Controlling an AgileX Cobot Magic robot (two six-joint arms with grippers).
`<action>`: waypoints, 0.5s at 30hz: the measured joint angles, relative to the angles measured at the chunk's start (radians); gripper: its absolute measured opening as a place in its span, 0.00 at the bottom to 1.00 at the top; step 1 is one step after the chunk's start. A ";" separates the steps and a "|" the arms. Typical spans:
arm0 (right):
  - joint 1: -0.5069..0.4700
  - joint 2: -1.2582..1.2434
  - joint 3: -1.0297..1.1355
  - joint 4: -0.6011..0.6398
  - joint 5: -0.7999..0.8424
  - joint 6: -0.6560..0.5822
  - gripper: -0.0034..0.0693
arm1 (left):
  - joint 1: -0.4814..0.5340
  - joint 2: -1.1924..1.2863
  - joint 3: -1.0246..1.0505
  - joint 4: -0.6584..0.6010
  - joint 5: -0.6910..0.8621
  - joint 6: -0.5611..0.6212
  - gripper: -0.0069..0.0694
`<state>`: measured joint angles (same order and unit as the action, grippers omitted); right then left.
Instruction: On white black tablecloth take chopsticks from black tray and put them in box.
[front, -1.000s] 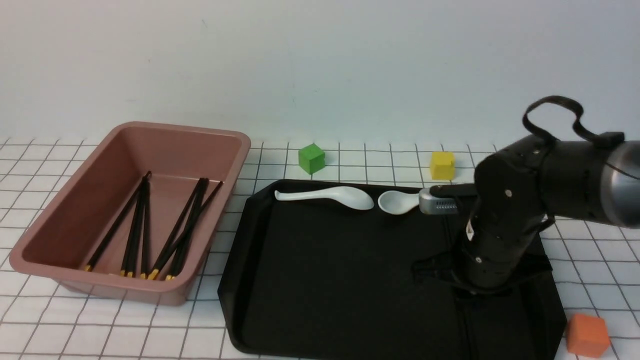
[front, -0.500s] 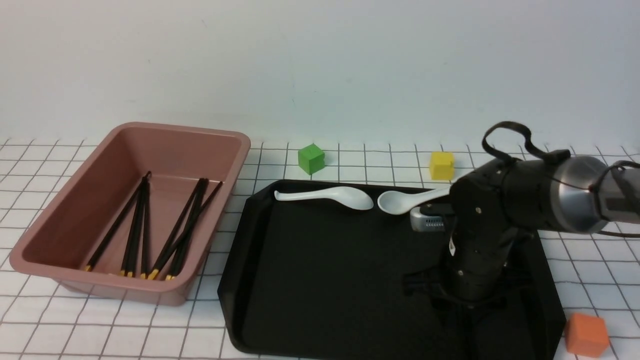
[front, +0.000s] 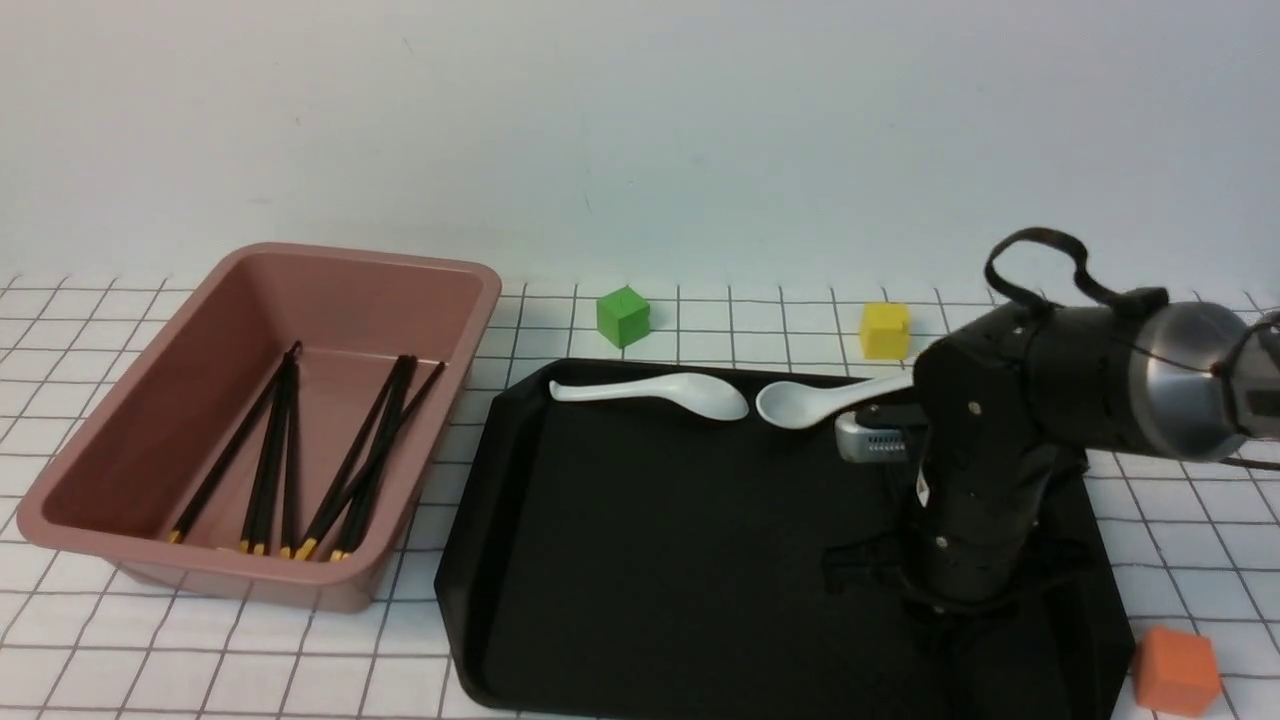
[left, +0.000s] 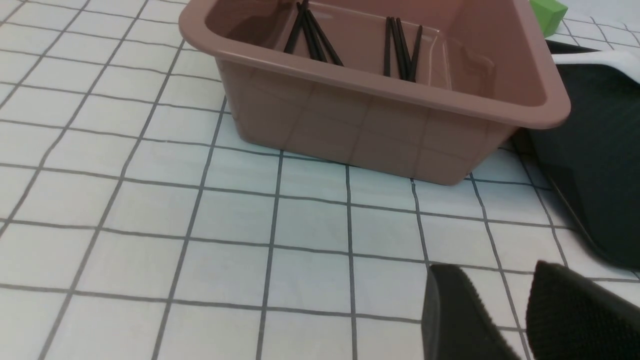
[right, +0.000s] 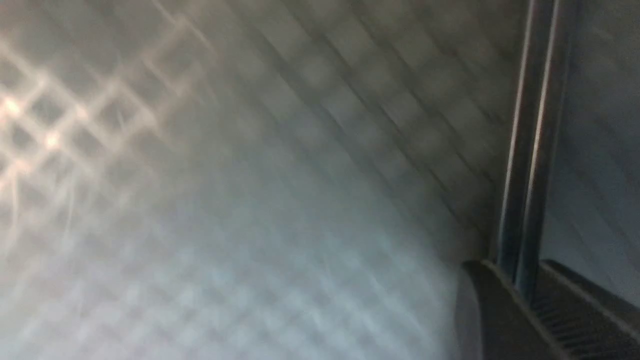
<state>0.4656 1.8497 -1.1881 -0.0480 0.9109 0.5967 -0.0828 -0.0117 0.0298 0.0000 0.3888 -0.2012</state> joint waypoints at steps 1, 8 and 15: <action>0.000 -0.022 0.002 0.007 0.014 0.000 0.20 | 0.000 0.000 0.000 0.000 0.000 0.000 0.40; 0.049 -0.261 -0.067 0.182 -0.068 -0.100 0.20 | 0.000 0.000 0.000 0.000 0.000 0.000 0.40; 0.255 -0.117 -0.360 0.372 -0.388 -0.323 0.20 | 0.000 0.000 0.000 0.000 0.000 0.000 0.40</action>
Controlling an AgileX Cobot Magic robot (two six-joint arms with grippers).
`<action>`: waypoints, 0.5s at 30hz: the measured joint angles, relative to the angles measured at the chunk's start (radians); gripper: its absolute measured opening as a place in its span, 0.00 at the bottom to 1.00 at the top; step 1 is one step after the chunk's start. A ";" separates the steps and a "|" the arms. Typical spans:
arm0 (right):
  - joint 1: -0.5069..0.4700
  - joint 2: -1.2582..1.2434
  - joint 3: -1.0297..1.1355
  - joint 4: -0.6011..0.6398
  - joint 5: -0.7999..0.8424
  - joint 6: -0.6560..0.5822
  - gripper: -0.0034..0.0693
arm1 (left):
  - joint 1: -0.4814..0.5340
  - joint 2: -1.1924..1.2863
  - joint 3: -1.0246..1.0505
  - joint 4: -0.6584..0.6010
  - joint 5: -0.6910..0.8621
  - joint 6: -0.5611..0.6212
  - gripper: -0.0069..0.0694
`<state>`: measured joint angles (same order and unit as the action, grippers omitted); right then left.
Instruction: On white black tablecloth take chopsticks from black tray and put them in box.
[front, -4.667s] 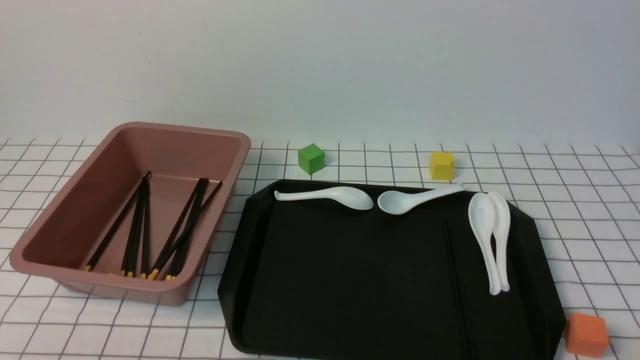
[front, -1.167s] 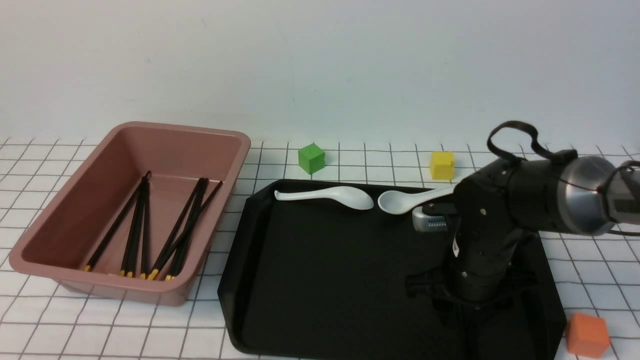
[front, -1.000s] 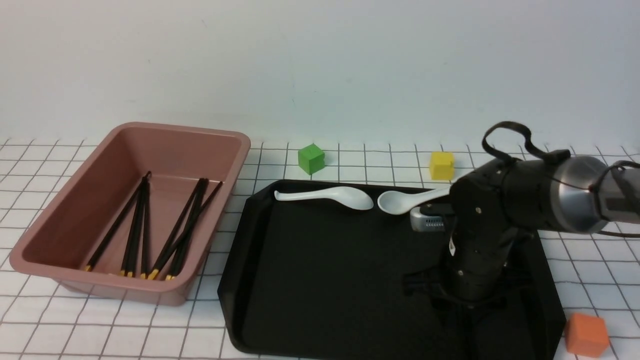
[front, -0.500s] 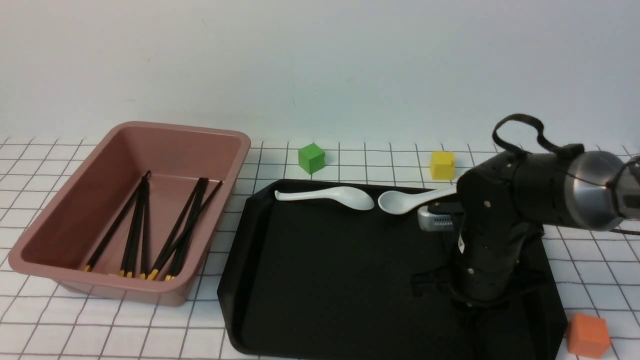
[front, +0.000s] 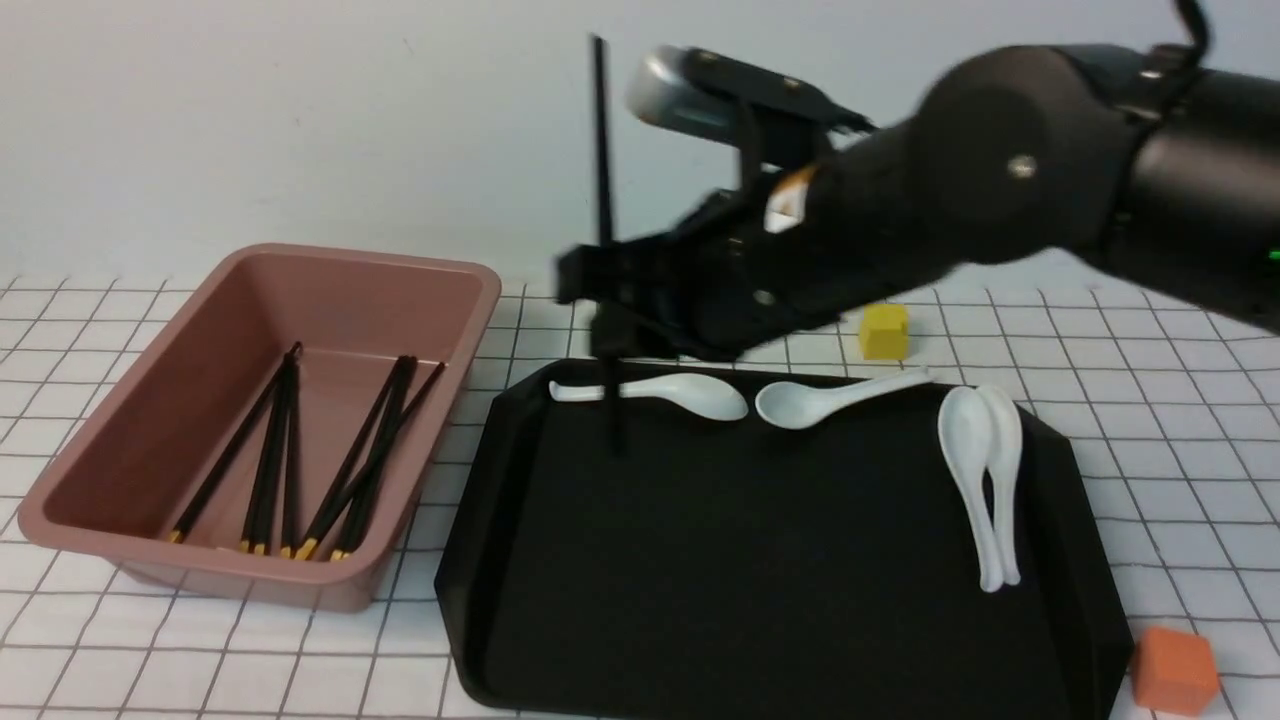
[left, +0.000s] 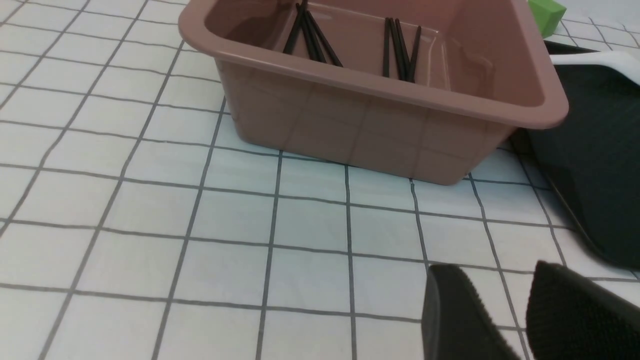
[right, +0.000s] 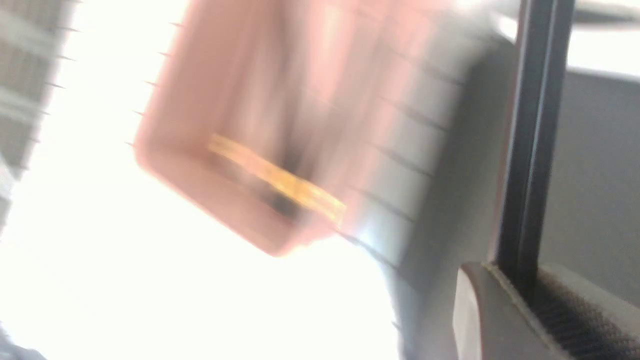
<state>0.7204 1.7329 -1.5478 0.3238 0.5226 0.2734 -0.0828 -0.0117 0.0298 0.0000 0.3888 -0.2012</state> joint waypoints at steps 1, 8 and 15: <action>0.027 0.047 -0.051 0.011 -0.055 -0.025 0.20 | 0.000 0.000 0.000 0.000 0.000 0.000 0.40; 0.133 0.371 -0.315 0.033 -0.313 -0.080 0.22 | 0.000 0.000 0.000 0.000 0.000 0.000 0.40; 0.139 0.562 -0.423 0.035 -0.348 -0.082 0.47 | 0.000 0.000 0.000 0.000 0.000 0.000 0.40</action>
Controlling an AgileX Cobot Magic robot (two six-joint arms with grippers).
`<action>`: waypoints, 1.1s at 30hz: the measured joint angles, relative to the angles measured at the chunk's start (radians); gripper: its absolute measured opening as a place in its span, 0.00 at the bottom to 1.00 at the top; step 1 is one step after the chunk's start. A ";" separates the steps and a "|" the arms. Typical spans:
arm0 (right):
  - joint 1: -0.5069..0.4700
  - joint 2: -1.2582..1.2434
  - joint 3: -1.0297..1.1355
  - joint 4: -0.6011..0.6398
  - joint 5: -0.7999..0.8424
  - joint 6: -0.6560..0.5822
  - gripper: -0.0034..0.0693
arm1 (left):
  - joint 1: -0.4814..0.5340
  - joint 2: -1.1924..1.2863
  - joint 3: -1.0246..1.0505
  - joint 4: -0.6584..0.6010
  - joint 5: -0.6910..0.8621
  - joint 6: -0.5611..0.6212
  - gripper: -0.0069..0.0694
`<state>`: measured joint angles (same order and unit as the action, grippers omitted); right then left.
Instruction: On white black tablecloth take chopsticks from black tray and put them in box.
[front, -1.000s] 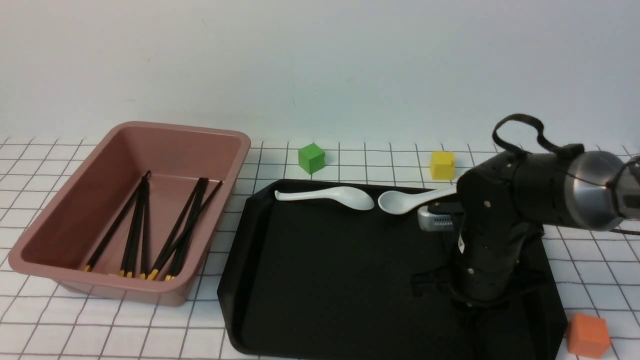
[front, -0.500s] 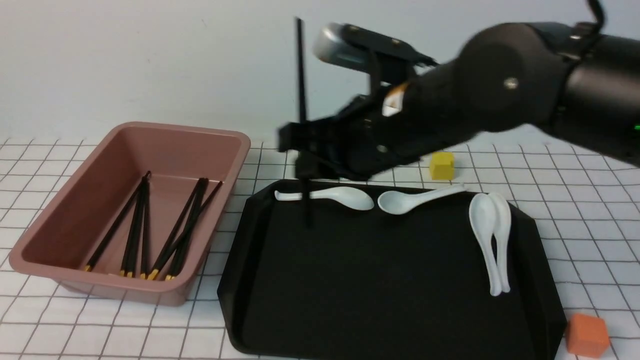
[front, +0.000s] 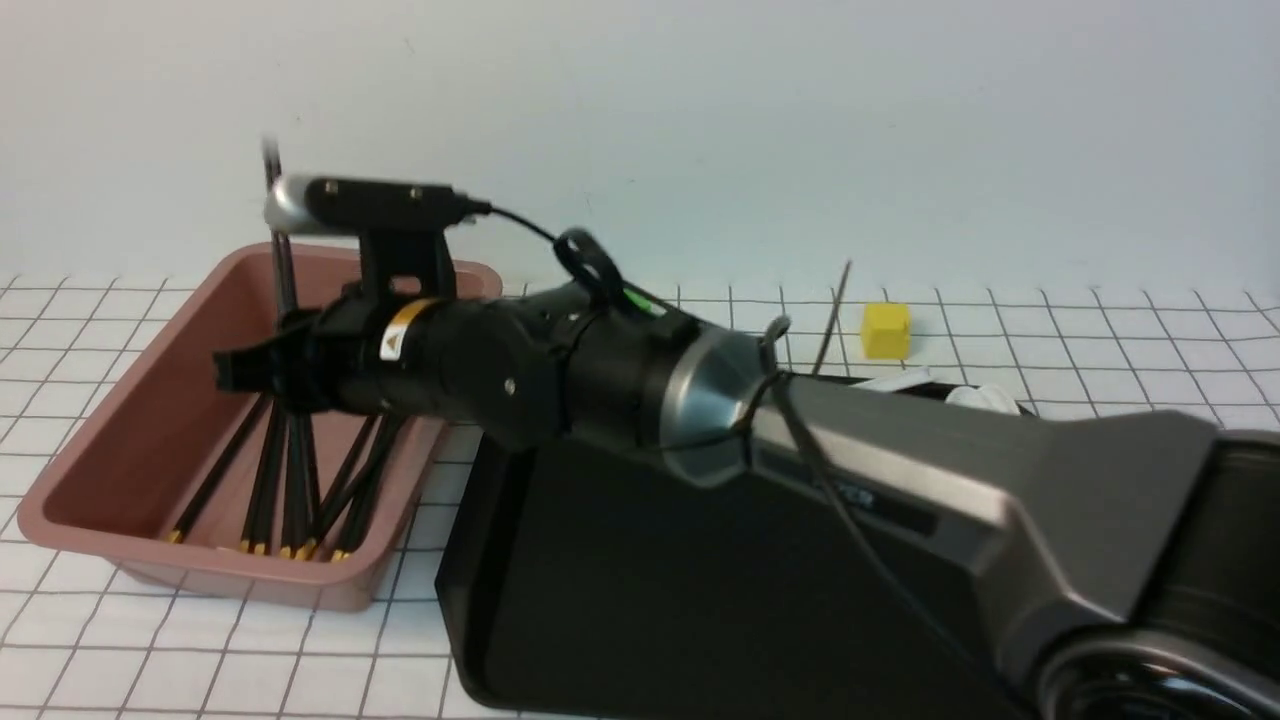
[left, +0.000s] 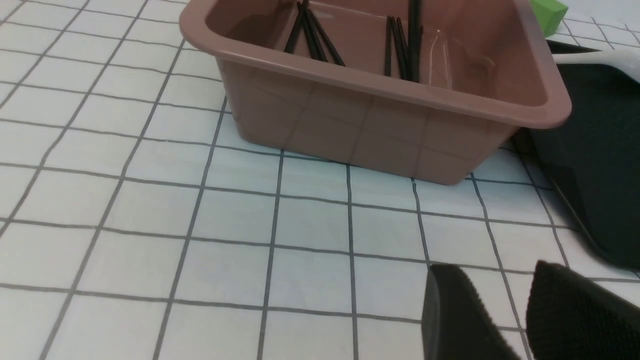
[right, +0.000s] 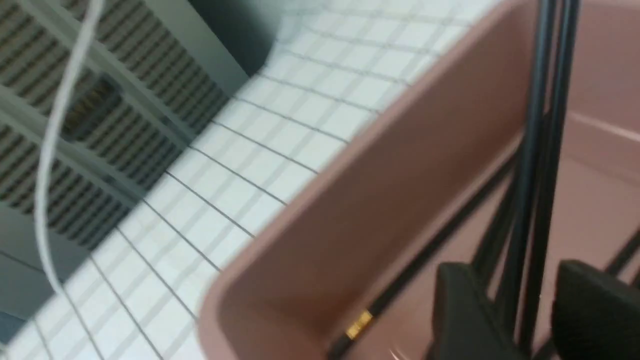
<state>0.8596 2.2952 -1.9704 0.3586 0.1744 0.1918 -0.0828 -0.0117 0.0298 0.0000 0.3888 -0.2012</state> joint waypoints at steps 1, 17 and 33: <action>-0.002 0.001 -0.001 -0.001 0.018 0.000 0.48 | 0.000 0.000 0.000 0.000 0.000 0.000 0.40; -0.087 -0.643 -0.032 -0.451 0.932 0.000 0.03 | 0.000 0.000 0.000 0.000 0.000 0.000 0.40; -0.087 -1.740 1.024 -0.489 0.509 0.040 0.04 | 0.000 0.000 0.000 0.000 0.000 0.000 0.40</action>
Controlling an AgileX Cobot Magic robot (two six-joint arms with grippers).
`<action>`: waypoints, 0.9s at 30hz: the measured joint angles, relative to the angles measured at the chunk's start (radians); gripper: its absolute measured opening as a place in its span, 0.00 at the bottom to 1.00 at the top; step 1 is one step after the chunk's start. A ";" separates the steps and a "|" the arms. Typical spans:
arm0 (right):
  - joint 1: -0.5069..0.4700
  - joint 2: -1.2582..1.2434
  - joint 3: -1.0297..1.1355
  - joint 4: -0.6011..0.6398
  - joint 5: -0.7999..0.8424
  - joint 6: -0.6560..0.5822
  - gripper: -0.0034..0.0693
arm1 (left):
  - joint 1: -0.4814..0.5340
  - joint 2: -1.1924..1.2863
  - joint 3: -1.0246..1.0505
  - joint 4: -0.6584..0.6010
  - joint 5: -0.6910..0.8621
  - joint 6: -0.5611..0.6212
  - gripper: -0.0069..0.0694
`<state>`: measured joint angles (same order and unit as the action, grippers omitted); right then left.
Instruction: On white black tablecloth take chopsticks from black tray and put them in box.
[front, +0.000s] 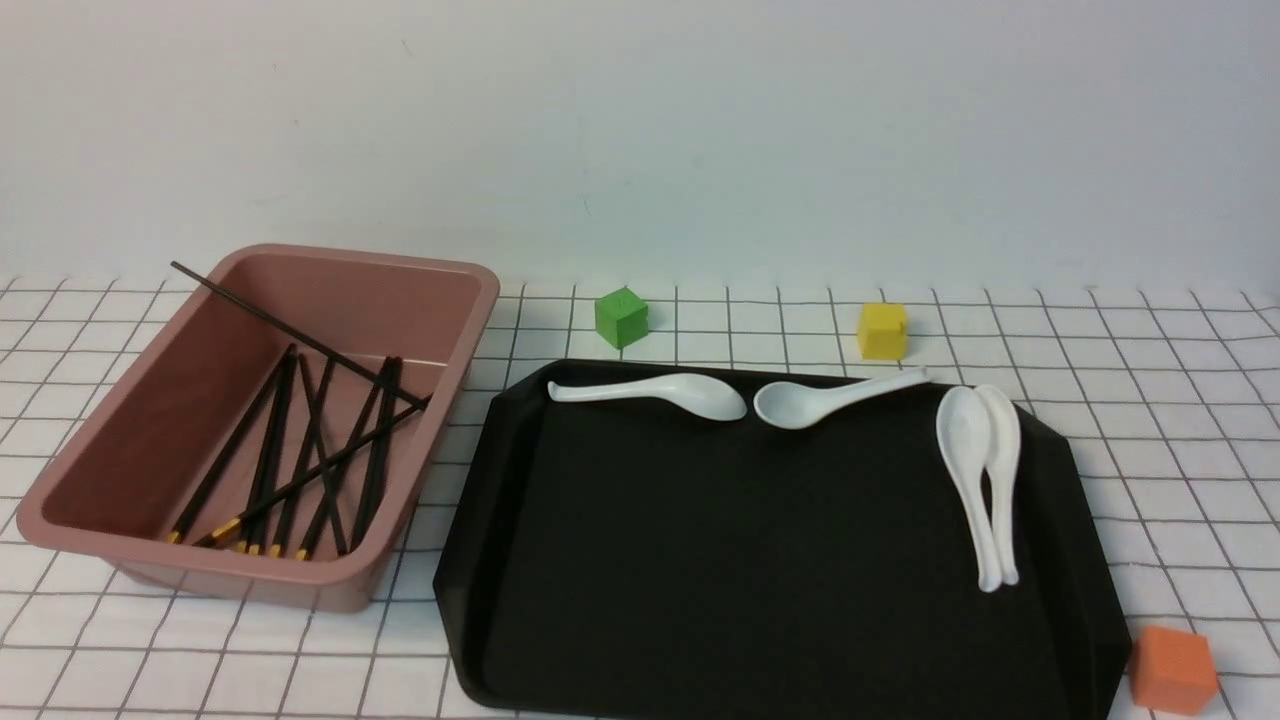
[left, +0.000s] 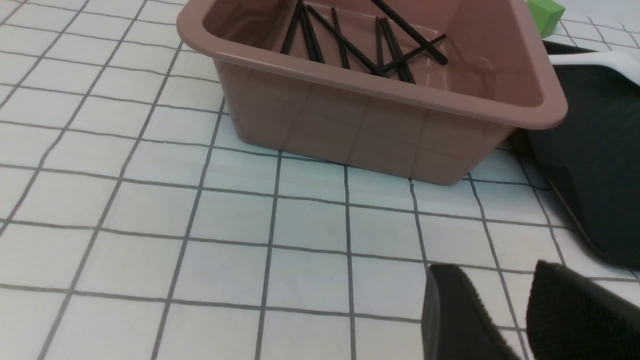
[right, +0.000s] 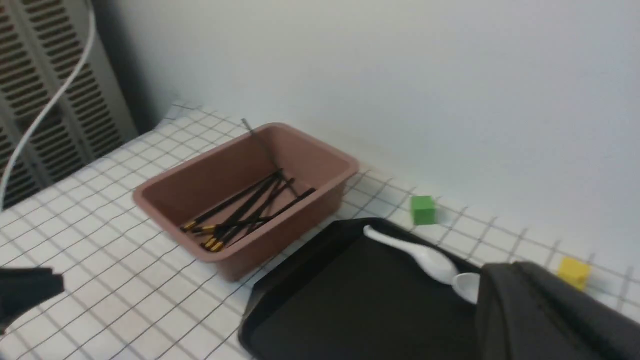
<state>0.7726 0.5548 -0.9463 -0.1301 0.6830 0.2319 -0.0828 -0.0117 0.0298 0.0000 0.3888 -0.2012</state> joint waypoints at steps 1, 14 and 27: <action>0.000 -0.028 0.082 0.009 -0.054 0.001 0.04 | 0.000 0.000 0.000 0.000 0.000 0.000 0.40; 0.000 -0.183 0.575 -0.004 -0.577 0.004 0.05 | 0.000 0.000 0.000 0.000 0.000 0.000 0.40; 0.000 -0.183 0.669 -0.005 -0.554 0.004 0.06 | 0.000 0.000 0.000 0.000 0.000 0.000 0.40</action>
<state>0.7726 0.3720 -0.2773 -0.1347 0.1292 0.2364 -0.0828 -0.0117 0.0298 0.0000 0.3888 -0.2012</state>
